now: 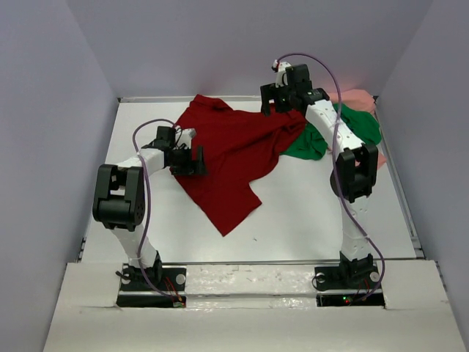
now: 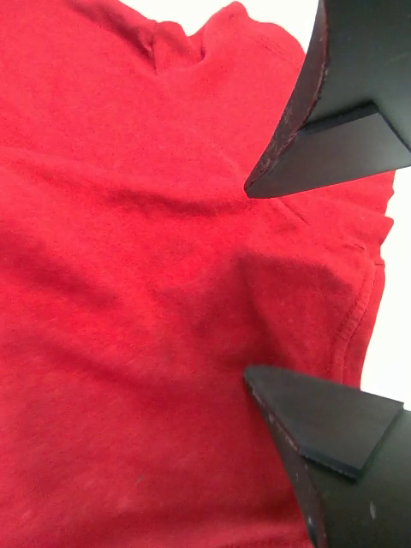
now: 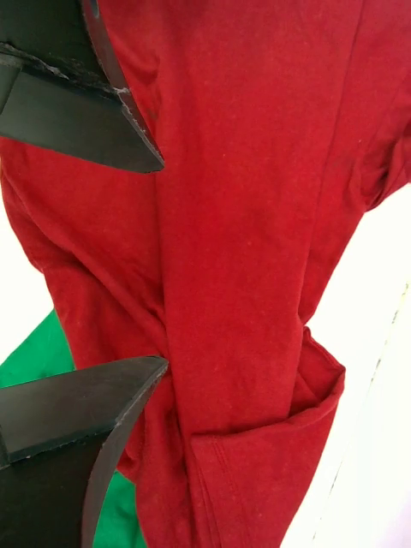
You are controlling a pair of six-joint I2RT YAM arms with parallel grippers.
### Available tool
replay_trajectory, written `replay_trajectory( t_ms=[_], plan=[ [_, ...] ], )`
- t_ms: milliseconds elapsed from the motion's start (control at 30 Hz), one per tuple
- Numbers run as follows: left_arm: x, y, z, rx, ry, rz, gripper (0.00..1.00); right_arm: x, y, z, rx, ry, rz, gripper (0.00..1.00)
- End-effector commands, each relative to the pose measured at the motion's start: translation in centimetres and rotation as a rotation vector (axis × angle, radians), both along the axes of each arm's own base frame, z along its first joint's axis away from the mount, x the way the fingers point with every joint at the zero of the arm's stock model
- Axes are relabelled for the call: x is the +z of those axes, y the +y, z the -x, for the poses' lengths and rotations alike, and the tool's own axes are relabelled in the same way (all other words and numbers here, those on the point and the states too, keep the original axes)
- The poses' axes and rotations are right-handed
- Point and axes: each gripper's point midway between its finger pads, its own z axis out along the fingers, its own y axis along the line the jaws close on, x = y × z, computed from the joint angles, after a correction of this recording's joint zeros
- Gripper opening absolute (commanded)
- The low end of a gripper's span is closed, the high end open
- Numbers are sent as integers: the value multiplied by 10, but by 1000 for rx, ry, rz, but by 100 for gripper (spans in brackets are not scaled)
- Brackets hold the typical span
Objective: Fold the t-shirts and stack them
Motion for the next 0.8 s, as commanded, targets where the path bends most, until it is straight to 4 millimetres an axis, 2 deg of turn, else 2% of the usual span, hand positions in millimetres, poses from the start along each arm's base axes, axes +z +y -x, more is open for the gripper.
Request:
replay_trajectory(
  t_ms=[0,200,300,400,433,600,633,767],
  plan=[
    [11,-5,0,-20,6,16,91,54,3,8,3,-97,-34,92],
    [1,1,10,-15,41,-2,87,51,3,8,-1,-92,-30,92],
    [-6,9,12,7,70,-17,77,55,2,8,-2,-99,-32,92],
    [-16,18,16,6,90,-57,54,62,0,9,-5,-115,-27,92],
    [-19,20,16,8,100,-69,41,65,-1,10,-7,-120,-26,92],
    [-49,33,25,28,206,-110,6,80,-2,14,-7,-145,-34,92],
    [-52,35,26,28,215,-111,1,83,-3,15,-7,-150,-35,92],
    [-64,49,32,48,267,-131,0,97,-6,20,-10,-177,-31,92]
  ],
)
